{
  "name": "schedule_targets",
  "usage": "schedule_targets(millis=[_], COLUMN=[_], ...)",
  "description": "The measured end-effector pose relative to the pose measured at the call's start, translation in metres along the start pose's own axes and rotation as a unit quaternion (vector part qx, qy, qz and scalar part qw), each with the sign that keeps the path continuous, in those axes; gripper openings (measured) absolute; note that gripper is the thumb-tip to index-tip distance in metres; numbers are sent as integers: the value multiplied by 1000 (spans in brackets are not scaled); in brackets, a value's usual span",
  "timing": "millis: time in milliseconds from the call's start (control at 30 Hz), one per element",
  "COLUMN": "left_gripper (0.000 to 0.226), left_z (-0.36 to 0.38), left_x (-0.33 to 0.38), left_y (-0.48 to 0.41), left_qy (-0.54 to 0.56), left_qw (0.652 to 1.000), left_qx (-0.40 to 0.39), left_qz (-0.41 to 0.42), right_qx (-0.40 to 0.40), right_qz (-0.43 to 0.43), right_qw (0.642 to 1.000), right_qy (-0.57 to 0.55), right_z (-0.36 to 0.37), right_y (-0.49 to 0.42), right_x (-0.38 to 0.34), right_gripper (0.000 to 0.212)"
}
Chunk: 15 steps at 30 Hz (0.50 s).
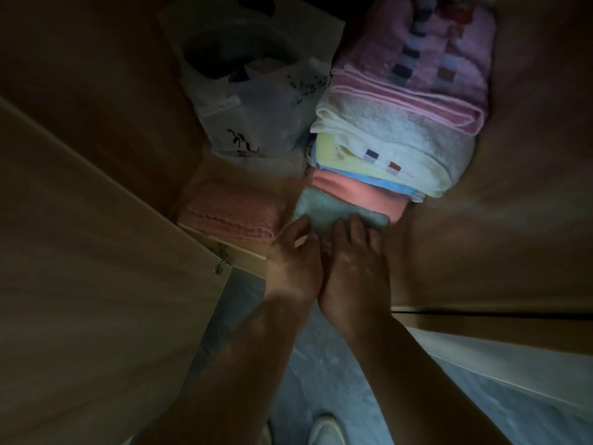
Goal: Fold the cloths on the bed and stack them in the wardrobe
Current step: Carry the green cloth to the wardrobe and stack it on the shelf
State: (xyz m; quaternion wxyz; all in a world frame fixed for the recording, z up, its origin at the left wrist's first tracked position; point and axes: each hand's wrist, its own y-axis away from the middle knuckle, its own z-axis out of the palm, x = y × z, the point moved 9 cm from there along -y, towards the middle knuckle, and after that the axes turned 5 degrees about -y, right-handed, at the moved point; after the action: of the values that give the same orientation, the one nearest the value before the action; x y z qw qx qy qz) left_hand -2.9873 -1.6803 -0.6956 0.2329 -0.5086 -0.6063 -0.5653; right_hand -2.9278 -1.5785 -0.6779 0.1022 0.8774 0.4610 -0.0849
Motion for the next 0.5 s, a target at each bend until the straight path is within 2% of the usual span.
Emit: schedule_targets(millis=[133, 233, 333, 400, 500], left_gripper=[40, 42, 43, 40, 27], left_z=[5, 8, 4, -1, -16], left_x=[5, 9, 5, 1, -7], left_y=[-4, -6, -4, 2, 7], left_qy=[-7, -15, 5, 26, 48], left_qw=[1000, 999, 999, 997, 997], left_qx=[-16, -33, -48, -67, -65], left_qz=[-9, -14, -16, -12, 1], right_qx=[-59, -54, -10, 32, 92], right_qz=[-7, 11, 13, 9, 6], right_qw=[996, 997, 1000, 999, 992], right_qy=[66, 55, 10, -30, -85], right_z=[17, 12, -3, -10, -17], right_y=[-10, -16, -10, -2, 14], right_x=[2, 3, 0, -1, -4], right_gripper=[71, 71, 67, 56, 49])
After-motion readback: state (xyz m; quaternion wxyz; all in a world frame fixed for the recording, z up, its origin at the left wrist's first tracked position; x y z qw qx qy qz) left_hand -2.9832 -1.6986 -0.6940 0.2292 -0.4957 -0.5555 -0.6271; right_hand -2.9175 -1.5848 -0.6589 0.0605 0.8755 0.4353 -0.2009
